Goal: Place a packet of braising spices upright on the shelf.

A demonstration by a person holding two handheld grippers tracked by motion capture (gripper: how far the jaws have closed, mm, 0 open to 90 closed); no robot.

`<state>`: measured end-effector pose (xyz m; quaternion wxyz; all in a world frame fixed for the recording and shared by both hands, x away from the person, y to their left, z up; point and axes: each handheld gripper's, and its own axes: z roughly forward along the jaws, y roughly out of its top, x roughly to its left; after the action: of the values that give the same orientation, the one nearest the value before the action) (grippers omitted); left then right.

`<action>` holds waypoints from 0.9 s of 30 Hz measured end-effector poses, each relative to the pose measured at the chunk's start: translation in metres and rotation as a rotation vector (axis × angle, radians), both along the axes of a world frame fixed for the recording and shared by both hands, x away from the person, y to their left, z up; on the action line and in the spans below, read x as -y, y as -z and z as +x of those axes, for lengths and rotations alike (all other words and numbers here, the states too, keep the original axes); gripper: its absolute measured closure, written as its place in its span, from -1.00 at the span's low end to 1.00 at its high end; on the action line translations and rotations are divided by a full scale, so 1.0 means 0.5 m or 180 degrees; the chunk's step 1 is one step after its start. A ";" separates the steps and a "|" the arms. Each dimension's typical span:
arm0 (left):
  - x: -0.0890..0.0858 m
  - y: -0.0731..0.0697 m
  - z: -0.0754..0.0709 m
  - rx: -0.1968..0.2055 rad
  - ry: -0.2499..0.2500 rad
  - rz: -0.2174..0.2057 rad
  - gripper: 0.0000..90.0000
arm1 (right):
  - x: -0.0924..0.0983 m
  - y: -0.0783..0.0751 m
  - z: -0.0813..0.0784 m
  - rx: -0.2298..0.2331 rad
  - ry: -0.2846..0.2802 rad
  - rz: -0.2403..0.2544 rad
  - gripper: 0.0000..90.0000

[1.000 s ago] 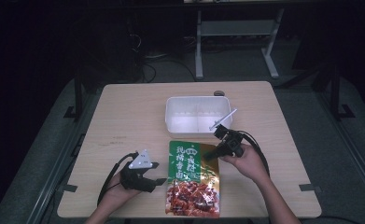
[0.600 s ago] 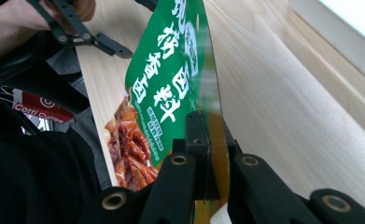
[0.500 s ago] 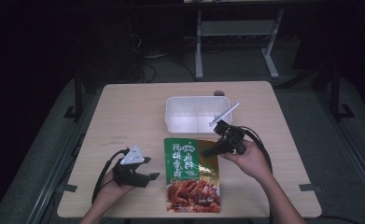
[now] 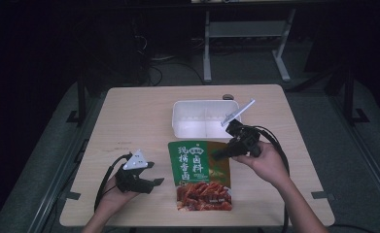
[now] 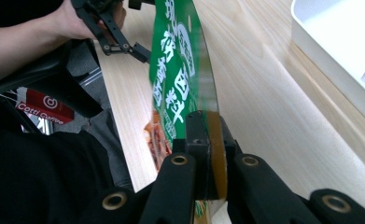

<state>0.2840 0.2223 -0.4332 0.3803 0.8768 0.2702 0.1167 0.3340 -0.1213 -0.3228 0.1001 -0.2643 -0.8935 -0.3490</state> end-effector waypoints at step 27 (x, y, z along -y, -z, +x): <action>-0.009 -0.002 0.004 -0.0010 -0.0049 -0.0030 -0.35 | 0.049 -0.135 -0.002 0.0320 0.0211 -0.0076 1.00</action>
<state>0.2860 0.2269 -0.4324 0.3831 0.8730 0.2781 0.1170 0.3329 -0.1459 -0.2553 0.0404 -0.2771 -0.8923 -0.3542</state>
